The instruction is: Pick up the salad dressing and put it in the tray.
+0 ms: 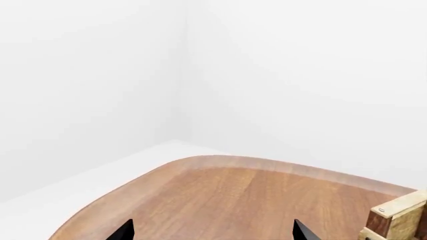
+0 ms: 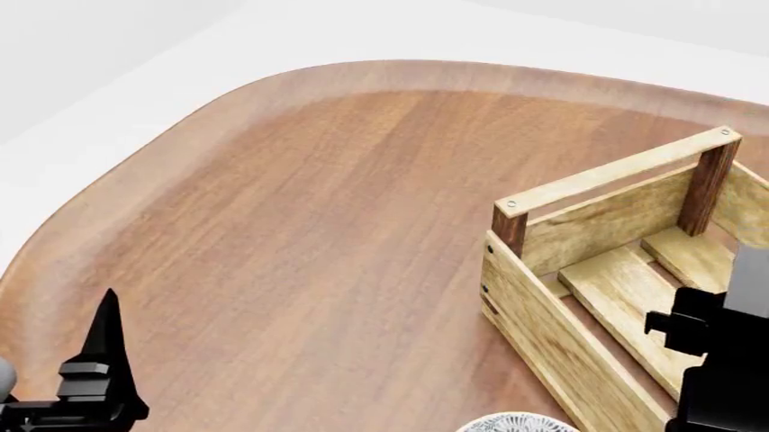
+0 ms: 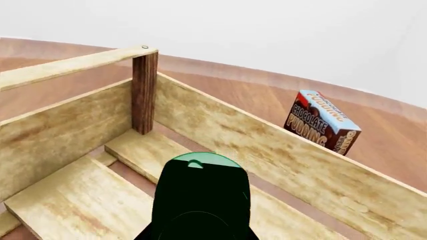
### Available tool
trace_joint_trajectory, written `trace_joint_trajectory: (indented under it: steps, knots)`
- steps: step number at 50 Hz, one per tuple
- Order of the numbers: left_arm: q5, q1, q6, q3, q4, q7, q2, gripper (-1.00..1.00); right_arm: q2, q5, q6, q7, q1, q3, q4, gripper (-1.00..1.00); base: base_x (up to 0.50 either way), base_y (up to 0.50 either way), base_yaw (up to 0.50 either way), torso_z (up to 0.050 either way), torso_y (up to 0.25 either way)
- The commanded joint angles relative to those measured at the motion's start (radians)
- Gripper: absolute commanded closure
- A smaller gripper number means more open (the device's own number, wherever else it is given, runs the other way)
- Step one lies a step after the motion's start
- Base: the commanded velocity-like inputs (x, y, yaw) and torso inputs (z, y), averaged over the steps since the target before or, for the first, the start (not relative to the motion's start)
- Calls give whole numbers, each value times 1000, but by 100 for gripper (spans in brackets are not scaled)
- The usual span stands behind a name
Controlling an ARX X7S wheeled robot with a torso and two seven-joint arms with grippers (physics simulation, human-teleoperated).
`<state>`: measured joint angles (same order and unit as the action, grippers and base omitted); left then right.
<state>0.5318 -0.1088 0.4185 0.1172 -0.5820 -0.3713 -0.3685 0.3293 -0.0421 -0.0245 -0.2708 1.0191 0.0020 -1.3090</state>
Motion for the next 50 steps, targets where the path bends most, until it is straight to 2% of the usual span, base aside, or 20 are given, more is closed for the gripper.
trace_joint_trajectory:
  steps: [1, 43, 44, 50]
  knots:
    - [0, -2, -3, 4, 4, -2, -2, -100, 0, 35, 7, -1, -10, 9, 0, 100, 0, 0, 0, 0, 0]
    - [5, 1, -15, 14, 5, -11, -11, -100, -2, 43, 32, -12, -62, 41, 0, 100, 0, 0, 0, 0, 0]
    - [6, 1, -15, 13, 5, -11, -11, -100, -2, 44, 32, -12, -60, 40, 0, -100, 0, 0, 0, 0, 0]
    - [8, 3, -17, 13, 4, -12, -14, -100, -1, 42, 32, -11, -56, 40, 0, -100, 0, 0, 0, 0, 0]
